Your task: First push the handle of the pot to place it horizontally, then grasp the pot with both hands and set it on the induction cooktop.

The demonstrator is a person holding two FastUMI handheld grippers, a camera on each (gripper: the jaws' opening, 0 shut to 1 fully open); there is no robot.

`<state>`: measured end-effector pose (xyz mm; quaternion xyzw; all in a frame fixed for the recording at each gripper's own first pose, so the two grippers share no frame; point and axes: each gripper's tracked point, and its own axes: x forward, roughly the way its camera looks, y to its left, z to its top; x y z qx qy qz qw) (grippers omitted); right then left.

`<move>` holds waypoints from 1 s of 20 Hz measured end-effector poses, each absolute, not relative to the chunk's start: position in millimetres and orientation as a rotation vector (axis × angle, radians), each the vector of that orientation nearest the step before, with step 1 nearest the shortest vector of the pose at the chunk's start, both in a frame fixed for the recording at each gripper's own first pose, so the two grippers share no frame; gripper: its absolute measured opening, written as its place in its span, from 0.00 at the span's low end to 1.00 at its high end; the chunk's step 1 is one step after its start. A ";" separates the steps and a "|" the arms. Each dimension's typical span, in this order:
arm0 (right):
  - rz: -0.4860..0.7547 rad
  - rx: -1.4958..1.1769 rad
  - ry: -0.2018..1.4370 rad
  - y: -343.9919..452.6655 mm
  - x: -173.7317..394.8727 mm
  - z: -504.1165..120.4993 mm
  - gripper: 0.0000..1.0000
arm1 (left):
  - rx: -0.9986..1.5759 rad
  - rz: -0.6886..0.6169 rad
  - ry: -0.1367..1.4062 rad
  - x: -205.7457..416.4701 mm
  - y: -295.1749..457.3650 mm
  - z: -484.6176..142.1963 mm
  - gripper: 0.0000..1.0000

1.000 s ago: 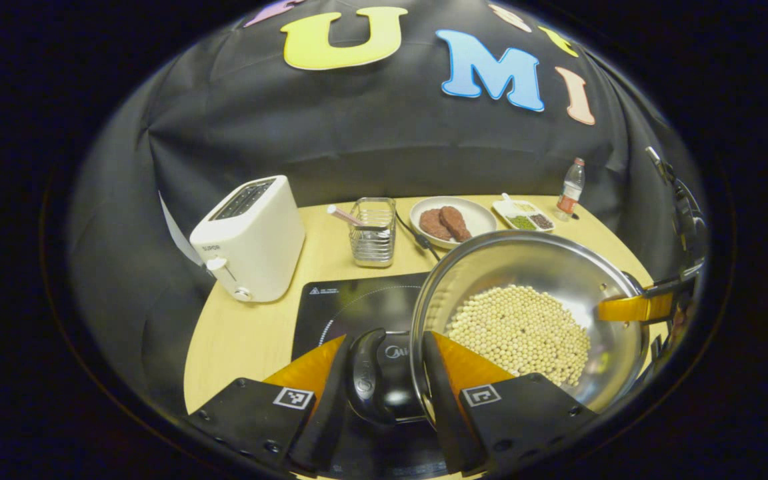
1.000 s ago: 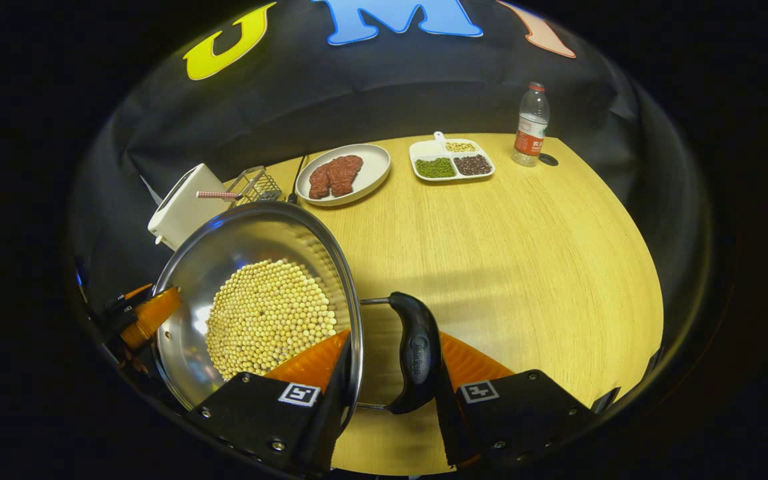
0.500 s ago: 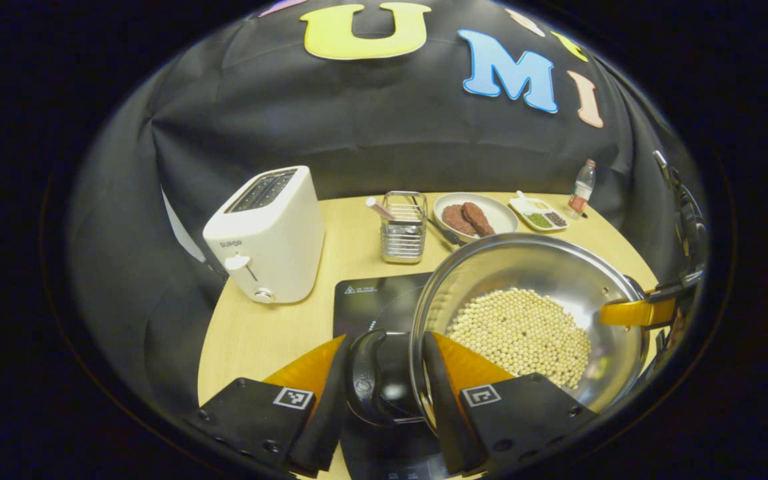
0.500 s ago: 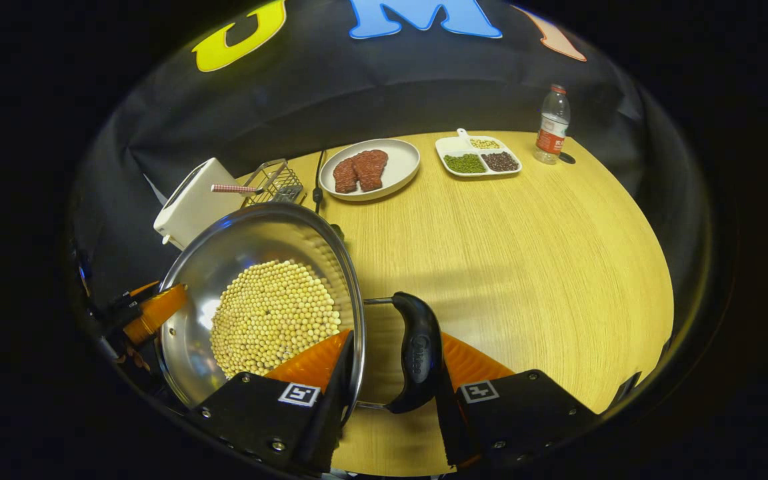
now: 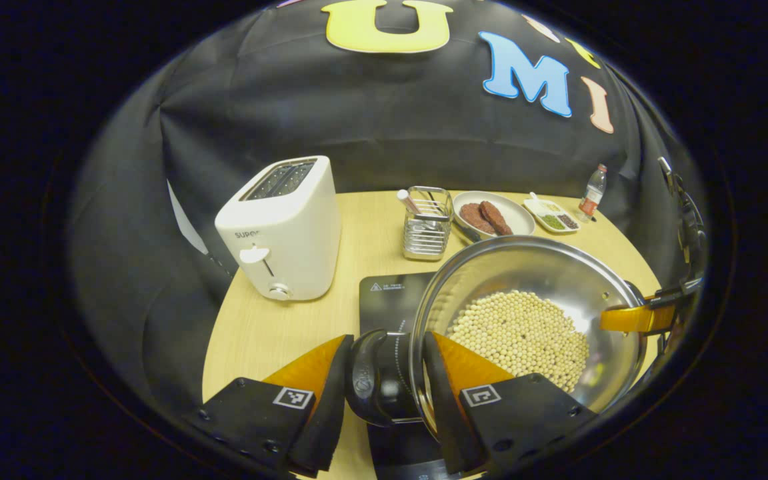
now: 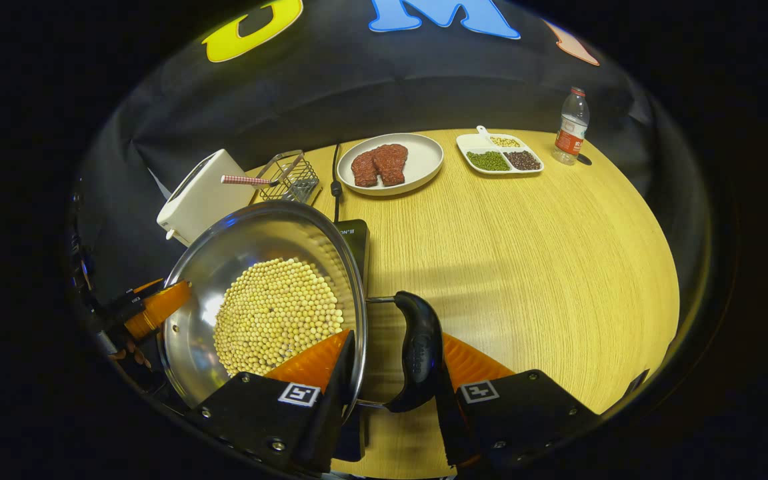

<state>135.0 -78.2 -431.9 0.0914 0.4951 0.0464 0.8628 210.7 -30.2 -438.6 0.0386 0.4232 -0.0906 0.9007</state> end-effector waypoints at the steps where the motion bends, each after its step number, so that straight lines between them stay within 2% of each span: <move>1: 0.097 0.195 1.039 -79.0 134.3 -432.3 0.62 | 0.083 -0.189 0.873 209.8 -30.3 -435.6 0.63; 2: 0.096 0.198 1.041 -78.1 133.6 -434.1 0.62 | 0.084 -0.189 0.873 211.5 -29.1 -432.6 0.67; 4: 0.093 0.204 1.043 -77.8 132.4 -433.7 0.62 | 0.086 -0.184 0.872 214.8 -25.3 -429.6 0.63; 7: 0.093 0.203 1.040 -77.1 133.1 -430.9 0.62 | 0.084 -0.170 0.879 214.1 -25.5 -433.4 0.63; 8: 0.092 0.202 1.038 -77.2 133.4 -430.1 0.62 | 0.079 -0.169 0.875 216.4 -25.0 -432.1 0.67; 12: 0.092 0.193 1.040 -79.2 128.7 -430.8 0.62 | 0.108 -0.158 0.858 212.6 -20.6 -430.6 0.65; 17: 0.103 0.196 1.010 -81.1 129.8 -427.6 0.62 | 0.070 -0.142 0.793 206.5 -14.4 -426.4 0.77; 18: 0.095 0.169 1.002 -84.0 130.1 -426.8 0.60 | 0.058 -0.124 0.770 206.9 -9.2 -421.7 0.72; 20: 0.095 0.137 0.970 -86.8 130.8 -424.4 0.82 | 0.029 -0.095 0.752 202.3 -0.4 -413.9 0.89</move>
